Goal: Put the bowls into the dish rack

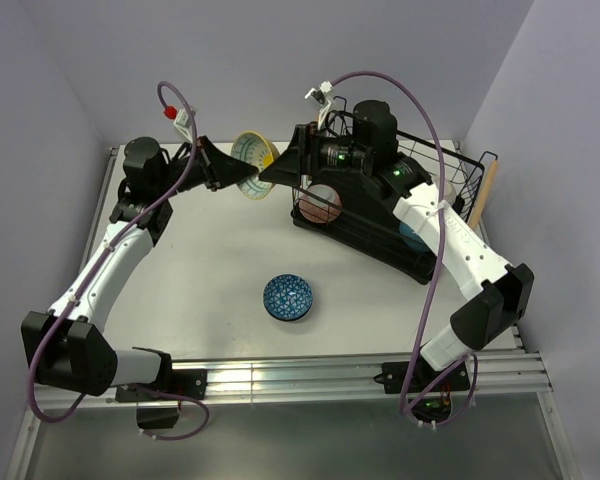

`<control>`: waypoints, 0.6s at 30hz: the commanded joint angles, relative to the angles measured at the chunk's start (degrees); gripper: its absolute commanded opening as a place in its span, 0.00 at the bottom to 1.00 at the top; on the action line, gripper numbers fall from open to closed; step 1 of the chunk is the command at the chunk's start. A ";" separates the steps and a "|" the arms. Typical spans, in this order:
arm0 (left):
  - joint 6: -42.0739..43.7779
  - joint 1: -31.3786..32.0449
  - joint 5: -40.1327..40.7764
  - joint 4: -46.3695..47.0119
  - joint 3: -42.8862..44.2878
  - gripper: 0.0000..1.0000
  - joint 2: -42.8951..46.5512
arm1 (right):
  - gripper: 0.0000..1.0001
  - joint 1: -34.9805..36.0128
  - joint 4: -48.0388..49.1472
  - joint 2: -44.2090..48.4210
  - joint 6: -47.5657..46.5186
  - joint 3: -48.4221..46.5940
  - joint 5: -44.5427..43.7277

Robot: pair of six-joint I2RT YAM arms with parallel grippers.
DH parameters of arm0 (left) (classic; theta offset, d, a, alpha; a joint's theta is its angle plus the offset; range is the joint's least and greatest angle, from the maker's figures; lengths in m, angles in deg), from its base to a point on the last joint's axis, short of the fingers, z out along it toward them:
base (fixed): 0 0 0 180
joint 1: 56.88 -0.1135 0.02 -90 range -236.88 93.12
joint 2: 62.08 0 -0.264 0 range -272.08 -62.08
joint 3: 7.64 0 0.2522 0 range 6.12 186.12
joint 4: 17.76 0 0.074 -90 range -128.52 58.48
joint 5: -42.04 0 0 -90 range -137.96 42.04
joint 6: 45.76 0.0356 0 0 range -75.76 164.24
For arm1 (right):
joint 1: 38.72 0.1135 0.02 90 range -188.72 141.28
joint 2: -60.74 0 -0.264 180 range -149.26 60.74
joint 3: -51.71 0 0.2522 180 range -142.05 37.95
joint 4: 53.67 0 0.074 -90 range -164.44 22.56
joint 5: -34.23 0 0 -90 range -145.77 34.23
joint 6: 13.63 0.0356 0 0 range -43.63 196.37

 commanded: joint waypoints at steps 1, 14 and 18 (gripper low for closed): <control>-1.14 0.41 -1.65 4.81 0.23 0.00 0.75 | 0.97 0.41 5.09 1.30 0.87 0.59 0.92; 2.03 0.50 -0.59 1.12 0.76 0.00 0.49 | 0.22 0.41 5.36 2.71 0.09 2.79 3.29; 2.90 0.50 -0.50 -0.81 1.72 0.12 0.05 | 0.00 0.06 4.57 2.62 -0.97 2.26 3.20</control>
